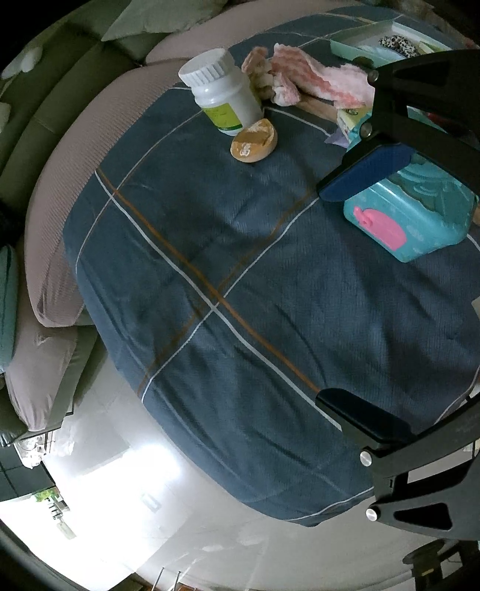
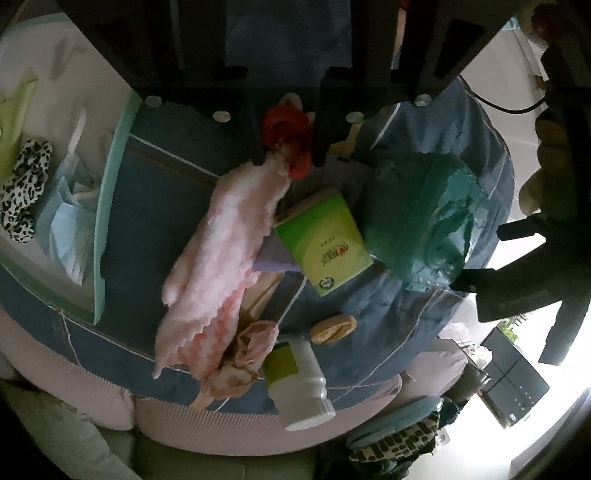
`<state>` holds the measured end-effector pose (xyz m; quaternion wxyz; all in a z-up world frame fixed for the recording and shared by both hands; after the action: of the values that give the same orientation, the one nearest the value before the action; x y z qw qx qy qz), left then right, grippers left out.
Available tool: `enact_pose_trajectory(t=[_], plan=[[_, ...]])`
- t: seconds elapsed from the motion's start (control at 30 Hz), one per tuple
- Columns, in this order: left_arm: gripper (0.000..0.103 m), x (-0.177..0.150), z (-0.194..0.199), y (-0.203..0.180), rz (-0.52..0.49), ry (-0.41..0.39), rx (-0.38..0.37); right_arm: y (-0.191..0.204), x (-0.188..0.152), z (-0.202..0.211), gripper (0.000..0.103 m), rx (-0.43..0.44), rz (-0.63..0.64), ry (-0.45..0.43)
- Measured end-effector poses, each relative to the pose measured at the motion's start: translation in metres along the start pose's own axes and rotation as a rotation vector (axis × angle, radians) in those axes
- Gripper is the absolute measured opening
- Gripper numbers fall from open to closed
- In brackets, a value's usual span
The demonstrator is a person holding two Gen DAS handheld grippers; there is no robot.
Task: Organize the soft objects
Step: 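Grasp the red hair tie with the right gripper, then carry the red hair tie over the tray with the right gripper while the left gripper approaches the pink towel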
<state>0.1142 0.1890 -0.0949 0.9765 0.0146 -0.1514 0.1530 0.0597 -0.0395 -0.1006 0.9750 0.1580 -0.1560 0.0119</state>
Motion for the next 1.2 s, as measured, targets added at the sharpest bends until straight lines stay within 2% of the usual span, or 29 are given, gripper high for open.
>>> enact_pose_trajectory(t=[0.2, 0.5, 0.87, 1.07, 1.2], plan=[[0.101, 0.0, 0.002, -0.001, 0.002, -0.009, 0.005, 0.0, 0.004, 0.006, 0.021, 0.02, -0.007, -0.024], [0.101, 0.001, 0.003, -0.003, -0.008, -0.012, 0.007, -0.017, 0.013, 0.021, 0.021, 0.039, -0.056, -0.058], [0.101, 0.004, 0.018, -0.012, -0.035, -0.049, -0.035, -0.044, 0.023, 0.031, 0.021, 0.015, -0.125, -0.088], [0.101, 0.006, 0.036, -0.037, -0.1, -0.096, -0.085, -0.073, 0.031, 0.048, 0.021, -0.013, -0.199, -0.139], [0.101, 0.009, 0.044, -0.072, -0.175, -0.115, -0.126, -0.093, 0.035, 0.059, 0.021, -0.033, -0.251, -0.167]])
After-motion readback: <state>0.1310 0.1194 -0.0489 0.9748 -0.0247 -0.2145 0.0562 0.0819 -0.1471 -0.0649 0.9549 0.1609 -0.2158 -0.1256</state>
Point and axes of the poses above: each gripper's, at about its wrist camera, not at the fingertips, and z roughly against the way its jaws point, y to its left, x to its top, the point moved 6 cm from there along -z, roughly the way its jaws point, and after that the axes turned 12 degrees about -z, right-handed, at the moved point
